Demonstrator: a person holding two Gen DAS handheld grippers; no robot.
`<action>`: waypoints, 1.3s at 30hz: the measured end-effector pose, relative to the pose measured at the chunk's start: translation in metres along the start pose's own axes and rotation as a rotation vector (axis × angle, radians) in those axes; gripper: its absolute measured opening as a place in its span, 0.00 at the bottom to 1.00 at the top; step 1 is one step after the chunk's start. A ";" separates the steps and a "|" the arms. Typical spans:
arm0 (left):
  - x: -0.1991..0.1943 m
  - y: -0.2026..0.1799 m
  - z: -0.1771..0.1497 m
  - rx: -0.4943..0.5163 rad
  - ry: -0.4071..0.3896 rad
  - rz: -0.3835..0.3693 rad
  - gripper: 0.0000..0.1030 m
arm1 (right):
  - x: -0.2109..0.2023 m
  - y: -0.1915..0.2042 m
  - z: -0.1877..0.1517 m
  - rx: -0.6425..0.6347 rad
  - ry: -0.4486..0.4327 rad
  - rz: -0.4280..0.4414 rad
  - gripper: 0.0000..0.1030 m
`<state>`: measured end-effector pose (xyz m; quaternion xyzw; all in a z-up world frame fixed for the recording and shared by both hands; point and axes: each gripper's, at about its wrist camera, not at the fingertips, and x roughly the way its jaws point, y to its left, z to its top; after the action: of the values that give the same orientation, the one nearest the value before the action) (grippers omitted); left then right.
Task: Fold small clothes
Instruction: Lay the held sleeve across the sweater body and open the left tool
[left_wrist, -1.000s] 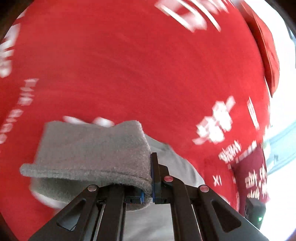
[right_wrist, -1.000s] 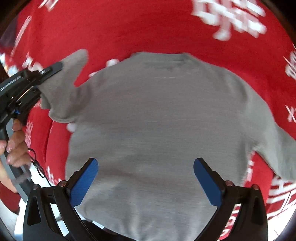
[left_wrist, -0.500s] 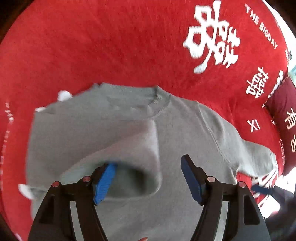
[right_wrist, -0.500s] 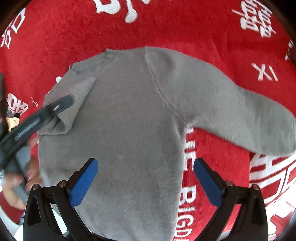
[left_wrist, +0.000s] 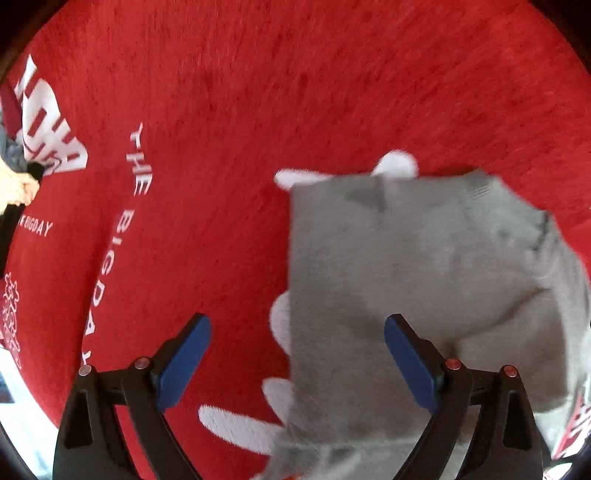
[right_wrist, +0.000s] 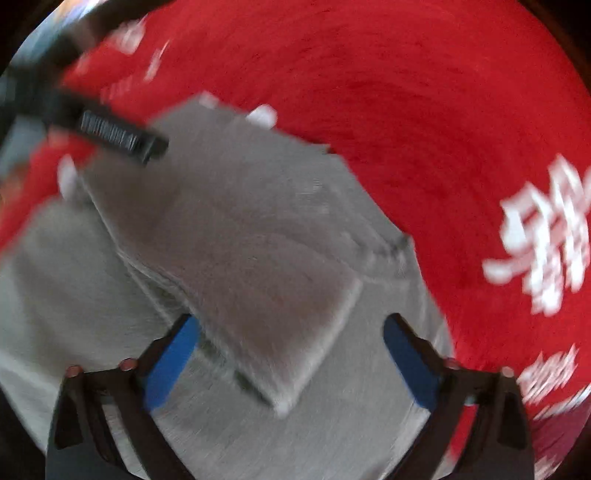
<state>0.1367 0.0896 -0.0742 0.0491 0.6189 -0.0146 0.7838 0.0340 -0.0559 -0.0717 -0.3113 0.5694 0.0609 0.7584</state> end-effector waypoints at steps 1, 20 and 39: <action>0.005 0.002 0.000 -0.004 0.006 0.005 0.93 | 0.005 0.001 0.000 -0.020 0.005 -0.026 0.51; 0.022 0.016 0.022 -0.084 0.009 -0.073 0.93 | 0.049 -0.188 -0.198 1.457 0.000 0.617 0.57; 0.046 0.054 0.060 -0.084 -0.006 -0.186 0.16 | 0.061 -0.189 -0.169 1.327 -0.020 0.600 0.09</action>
<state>0.2096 0.1390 -0.1018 -0.0415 0.6184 -0.0617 0.7823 -0.0004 -0.3148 -0.0772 0.3840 0.5402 -0.0890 0.7435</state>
